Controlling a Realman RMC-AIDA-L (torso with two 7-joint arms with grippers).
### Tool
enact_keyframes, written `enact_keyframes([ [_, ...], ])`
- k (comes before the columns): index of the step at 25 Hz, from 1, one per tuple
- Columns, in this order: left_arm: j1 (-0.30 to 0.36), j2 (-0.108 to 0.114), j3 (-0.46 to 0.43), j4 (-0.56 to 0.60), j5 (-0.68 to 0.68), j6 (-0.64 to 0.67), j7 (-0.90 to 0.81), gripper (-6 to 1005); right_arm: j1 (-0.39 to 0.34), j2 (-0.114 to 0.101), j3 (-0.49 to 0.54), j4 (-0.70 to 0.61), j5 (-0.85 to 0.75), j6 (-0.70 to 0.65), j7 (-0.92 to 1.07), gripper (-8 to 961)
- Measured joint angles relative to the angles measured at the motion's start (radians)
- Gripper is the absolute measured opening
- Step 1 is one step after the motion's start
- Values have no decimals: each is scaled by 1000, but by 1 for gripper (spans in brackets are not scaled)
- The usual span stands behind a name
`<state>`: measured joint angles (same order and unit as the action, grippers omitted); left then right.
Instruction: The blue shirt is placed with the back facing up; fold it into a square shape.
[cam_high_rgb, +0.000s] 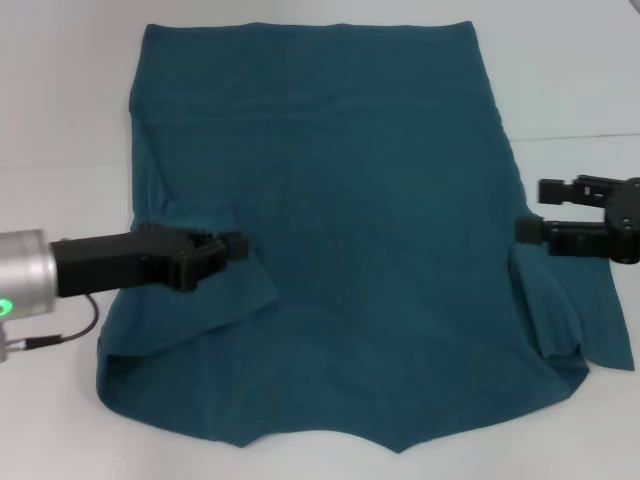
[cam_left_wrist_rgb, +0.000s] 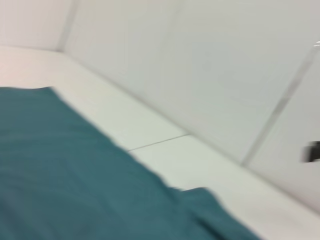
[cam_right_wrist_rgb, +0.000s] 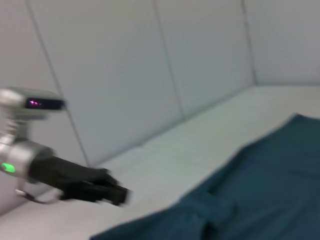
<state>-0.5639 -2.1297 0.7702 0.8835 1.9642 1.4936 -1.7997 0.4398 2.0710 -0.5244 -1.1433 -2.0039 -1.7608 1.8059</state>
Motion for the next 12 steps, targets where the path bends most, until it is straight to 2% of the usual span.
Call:
enact_keyframes([
  [4, 4, 21, -68, -5, 4, 203, 7, 120, -7, -3, -2, -168, -108, -35, 169, 846],
  [9, 10, 24, -78, 1, 29, 346, 1, 286, 42, -7, -17, -330, -310, -173, 356, 846],
  [12, 12, 25, -90, 2, 53, 372, 7, 413, 92, -7, -83, -378, -498, -222, 485, 845],
])
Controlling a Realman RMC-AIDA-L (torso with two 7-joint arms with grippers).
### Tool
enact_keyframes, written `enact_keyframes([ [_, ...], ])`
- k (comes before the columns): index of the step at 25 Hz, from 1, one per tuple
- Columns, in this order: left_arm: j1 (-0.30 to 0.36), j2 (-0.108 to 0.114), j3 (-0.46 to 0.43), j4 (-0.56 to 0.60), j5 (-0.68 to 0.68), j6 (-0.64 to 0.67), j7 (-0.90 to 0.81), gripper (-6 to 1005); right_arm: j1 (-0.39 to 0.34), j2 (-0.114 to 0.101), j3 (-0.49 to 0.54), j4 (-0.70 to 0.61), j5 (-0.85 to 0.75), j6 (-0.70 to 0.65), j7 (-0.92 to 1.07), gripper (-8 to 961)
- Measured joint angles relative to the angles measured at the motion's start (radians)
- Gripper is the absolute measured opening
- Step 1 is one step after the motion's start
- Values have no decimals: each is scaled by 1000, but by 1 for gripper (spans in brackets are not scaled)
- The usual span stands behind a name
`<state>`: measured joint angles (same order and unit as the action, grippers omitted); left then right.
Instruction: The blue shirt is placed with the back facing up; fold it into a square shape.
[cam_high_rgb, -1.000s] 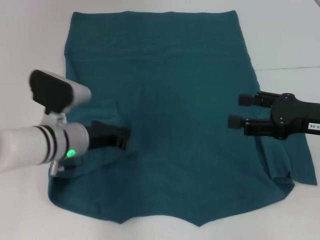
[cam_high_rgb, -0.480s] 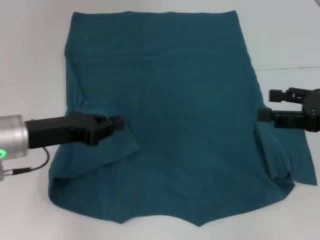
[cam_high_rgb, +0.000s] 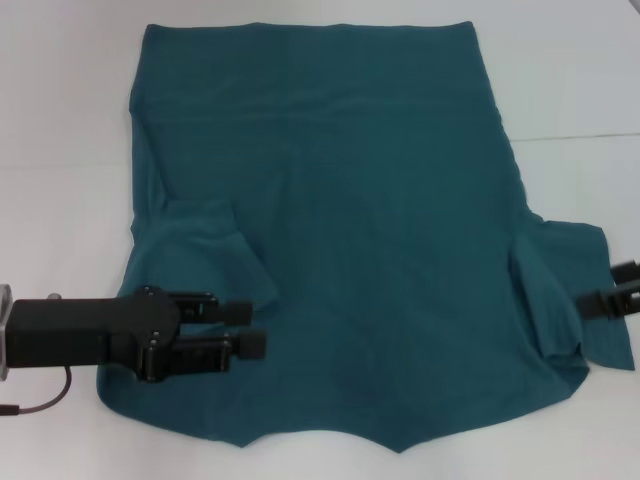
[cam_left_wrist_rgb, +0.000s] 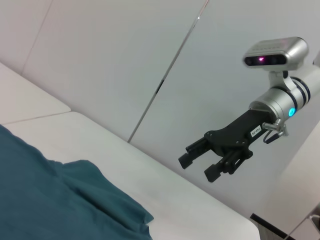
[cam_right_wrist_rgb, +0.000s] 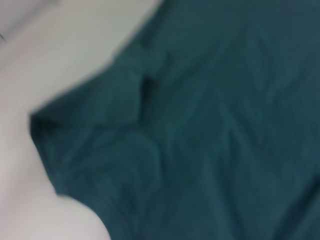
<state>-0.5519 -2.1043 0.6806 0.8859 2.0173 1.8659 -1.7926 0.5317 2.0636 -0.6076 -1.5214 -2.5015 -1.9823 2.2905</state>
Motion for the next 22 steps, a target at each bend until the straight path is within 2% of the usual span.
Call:
enact_keyframes([
  [3, 1, 0, 0, 1, 4, 2, 4, 555, 18, 3, -41, -1, -93, 0, 53, 845],
  [12, 2, 0, -1, 13, 29, 2, 16, 770, 52, 20, -144, 24, -409, 102, 196, 844],
  [14, 2, 0, 0, 13, 29, 2, 16, 818, 46, 20, -162, 28, -418, 119, 212, 844],
  [22, 4, -5, 2, 9, 29, 0, 11, 866, 22, 23, -268, 75, -428, 198, 279, 843],
])
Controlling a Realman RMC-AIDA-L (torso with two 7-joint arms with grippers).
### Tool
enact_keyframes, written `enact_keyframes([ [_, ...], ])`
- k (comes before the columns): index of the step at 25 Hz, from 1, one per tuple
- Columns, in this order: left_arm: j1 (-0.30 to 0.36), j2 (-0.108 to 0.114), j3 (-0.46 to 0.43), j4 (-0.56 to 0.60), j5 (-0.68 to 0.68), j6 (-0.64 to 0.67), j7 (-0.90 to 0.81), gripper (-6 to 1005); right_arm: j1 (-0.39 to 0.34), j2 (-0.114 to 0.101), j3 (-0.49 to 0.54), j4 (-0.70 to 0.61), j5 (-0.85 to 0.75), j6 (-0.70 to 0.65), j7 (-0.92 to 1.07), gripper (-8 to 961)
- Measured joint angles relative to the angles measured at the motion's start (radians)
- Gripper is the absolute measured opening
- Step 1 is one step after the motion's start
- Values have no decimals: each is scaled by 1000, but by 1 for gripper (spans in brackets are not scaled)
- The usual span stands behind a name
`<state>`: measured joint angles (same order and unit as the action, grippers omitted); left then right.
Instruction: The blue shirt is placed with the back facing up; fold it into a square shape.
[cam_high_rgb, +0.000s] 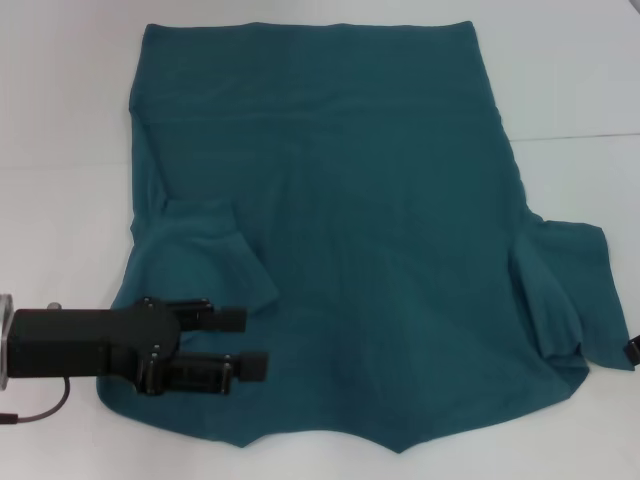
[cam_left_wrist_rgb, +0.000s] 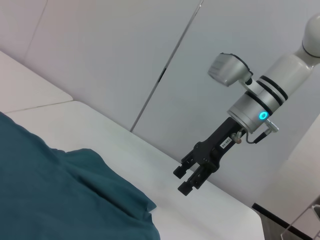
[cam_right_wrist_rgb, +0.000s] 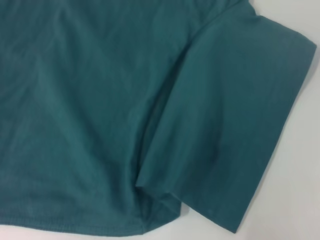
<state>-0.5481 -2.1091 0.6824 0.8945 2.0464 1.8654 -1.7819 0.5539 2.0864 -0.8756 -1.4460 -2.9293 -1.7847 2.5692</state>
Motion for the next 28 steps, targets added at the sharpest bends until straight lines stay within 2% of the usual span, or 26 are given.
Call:
enact_keyframes([
  [18, 13, -7, 3, -16, 0, -7, -1, 865, 7, -11, -89, 176, -4, 173, 51, 841],
  [28, 19, -10, 5, -16, 0, -14, 0, 865, 10, -16, -128, 254, -4, 217, 64, 839],
])
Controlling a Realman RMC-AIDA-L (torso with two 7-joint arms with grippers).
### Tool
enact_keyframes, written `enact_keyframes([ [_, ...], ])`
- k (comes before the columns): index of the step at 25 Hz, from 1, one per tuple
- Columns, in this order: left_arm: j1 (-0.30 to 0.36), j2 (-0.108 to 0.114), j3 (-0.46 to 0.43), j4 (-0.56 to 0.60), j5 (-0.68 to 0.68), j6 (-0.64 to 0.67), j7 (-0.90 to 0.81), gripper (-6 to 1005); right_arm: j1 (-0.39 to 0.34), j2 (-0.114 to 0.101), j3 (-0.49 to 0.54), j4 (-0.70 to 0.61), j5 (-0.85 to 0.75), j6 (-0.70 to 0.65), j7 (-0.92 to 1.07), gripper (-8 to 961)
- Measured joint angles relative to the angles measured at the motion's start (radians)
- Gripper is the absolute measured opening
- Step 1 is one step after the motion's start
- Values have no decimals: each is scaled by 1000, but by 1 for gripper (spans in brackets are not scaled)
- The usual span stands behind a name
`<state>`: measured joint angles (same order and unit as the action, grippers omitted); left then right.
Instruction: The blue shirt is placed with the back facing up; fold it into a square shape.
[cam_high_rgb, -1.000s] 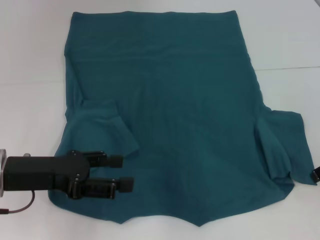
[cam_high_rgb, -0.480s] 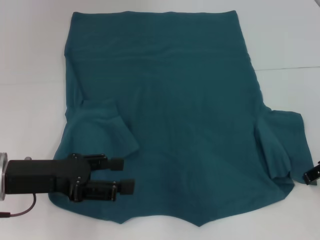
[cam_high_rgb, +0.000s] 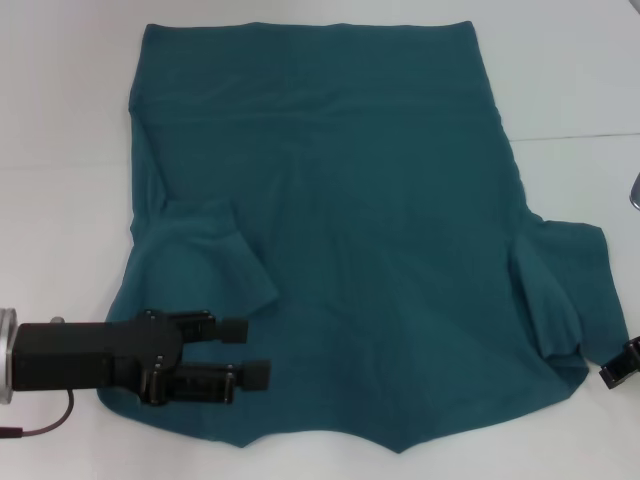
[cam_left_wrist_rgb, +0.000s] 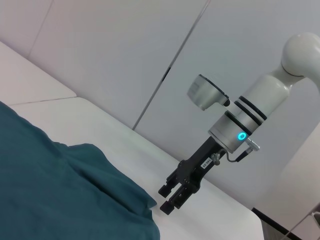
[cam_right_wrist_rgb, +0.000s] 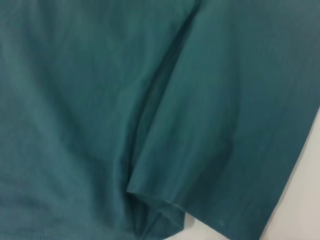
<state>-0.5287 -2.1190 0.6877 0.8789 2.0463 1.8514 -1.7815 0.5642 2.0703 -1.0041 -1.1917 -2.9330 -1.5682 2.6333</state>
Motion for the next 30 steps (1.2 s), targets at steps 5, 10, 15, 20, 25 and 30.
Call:
enact_keyframes([
  [5, 0, 0, 1, 0, 0, -4, 3, 865, 1, -4, 5, 5, 0, 17, 5, 804],
  [10, -1, 1, 2, 0, 0, -13, 3, 866, 0, -8, 4, 10, 0, 37, 16, 629],
  [15, -4, 1, 3, -1, 0, -20, 4, 864, 12, -9, -1, 31, 0, 48, 16, 548],
  [20, -5, 0, 5, -2, 0, -26, 4, 863, 19, -9, -2, 50, 0, 62, 16, 547],
  [25, -5, -1, 6, -2, 0, -27, 4, 862, 22, -9, -3, 61, 0, 70, 16, 546],
  [30, -5, -1, 6, -2, 0, -27, 5, 862, 23, -9, -4, 72, 0, 75, 16, 544],
])
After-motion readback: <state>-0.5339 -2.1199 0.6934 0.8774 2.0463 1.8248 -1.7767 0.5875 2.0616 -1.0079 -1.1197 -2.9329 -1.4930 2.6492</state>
